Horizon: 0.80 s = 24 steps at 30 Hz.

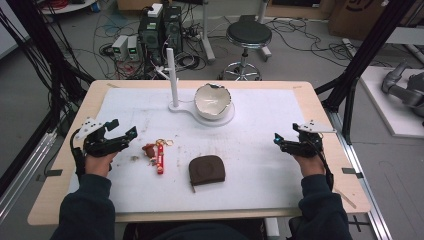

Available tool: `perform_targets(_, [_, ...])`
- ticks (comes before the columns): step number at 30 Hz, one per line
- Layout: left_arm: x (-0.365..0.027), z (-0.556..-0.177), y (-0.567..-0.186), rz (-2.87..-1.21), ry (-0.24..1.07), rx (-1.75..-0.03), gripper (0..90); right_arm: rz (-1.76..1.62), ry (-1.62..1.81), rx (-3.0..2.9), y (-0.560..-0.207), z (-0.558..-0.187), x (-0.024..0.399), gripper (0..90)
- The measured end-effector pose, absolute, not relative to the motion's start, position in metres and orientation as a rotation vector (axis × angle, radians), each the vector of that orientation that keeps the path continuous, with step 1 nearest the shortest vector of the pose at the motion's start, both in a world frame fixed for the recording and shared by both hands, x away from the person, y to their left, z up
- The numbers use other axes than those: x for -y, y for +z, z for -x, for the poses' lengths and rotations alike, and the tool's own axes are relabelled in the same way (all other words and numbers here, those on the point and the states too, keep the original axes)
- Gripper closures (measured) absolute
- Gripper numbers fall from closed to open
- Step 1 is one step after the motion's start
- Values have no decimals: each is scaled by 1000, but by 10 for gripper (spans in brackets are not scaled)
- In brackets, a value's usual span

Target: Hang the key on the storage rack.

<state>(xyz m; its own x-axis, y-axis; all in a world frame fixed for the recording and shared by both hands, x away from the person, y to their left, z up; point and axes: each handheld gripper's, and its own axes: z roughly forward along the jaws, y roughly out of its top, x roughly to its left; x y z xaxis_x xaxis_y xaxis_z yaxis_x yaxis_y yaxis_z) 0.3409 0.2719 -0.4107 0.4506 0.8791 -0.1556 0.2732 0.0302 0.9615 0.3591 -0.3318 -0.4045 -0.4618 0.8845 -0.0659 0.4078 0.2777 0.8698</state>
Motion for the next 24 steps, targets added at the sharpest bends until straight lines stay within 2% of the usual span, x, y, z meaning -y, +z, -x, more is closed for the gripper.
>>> perform_targets(11, [-255,-338,-416,-1611,607,-1119,203,-1169,1124,-1990,-406,-360,334,190])
perform_targets(15, [-243,-333,-420,-1672,561,-1185,270,-1174,1134,-1992,-407,-360,336,190])
perform_targets(24, [-224,-310,-428,-1722,521,-1249,270,-1160,1144,-1999,-407,-362,333,190])
